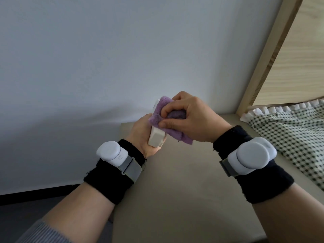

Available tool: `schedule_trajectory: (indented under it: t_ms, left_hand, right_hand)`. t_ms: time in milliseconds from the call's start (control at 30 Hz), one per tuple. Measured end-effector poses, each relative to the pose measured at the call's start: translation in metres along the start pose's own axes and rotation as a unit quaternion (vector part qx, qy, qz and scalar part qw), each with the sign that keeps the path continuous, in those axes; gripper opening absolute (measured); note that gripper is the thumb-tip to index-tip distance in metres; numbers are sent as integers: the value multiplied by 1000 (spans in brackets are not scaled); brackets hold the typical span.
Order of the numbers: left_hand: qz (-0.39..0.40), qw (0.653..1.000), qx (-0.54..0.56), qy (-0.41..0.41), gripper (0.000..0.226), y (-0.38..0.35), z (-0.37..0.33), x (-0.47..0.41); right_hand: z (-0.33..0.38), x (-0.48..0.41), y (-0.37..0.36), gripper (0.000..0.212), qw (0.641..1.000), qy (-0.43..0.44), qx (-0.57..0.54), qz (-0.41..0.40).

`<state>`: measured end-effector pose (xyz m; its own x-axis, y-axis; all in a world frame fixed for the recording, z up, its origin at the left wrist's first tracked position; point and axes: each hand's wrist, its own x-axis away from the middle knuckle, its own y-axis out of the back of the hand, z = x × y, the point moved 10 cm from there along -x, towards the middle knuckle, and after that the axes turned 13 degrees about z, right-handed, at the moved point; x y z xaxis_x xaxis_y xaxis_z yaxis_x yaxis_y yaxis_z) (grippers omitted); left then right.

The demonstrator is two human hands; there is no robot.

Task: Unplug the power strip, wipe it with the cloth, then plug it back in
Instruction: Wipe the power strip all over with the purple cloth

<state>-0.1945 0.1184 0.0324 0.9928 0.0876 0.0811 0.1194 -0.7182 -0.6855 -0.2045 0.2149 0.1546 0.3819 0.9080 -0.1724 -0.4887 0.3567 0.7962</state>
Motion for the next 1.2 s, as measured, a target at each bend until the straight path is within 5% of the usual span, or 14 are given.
schedule_trajectory:
  t_ms: [200, 300, 433, 700, 833, 1000, 1100, 1200]
  left_hand:
    - [2, 1000, 6, 1, 5, -4, 2, 2]
    - [5, 1000, 22, 2, 12, -3, 2, 0]
    - [54, 998, 9, -13, 33, -16, -1, 4]
    - [11, 996, -37, 78, 36, -16, 16, 10]
    - [9, 997, -41, 62, 33, -19, 11, 12]
    - [53, 996, -65, 14, 70, -27, 5, 10]
    - [48, 996, -74, 11, 53, -28, 1, 12]
    - [15, 993, -115, 21, 26, -24, 2, 12]
  right_hand:
    - [-1, 1, -1, 14, 1000, 10, -9, 22]
    - [-3, 1, 3, 12, 1000, -1, 10, -15]
    - [1, 0, -6, 15, 998, 29, -8, 49]
    - [-42, 13, 33, 11, 983, -73, 34, -166]
    - [-28, 6, 16, 16, 999, -34, -6, -36]
    - [-4, 5, -5, 20, 994, -6, -3, 107]
    - [-7, 3, -1, 17, 996, -12, 16, 84]
    - [-28, 5, 22, 12, 997, -60, 34, -33]
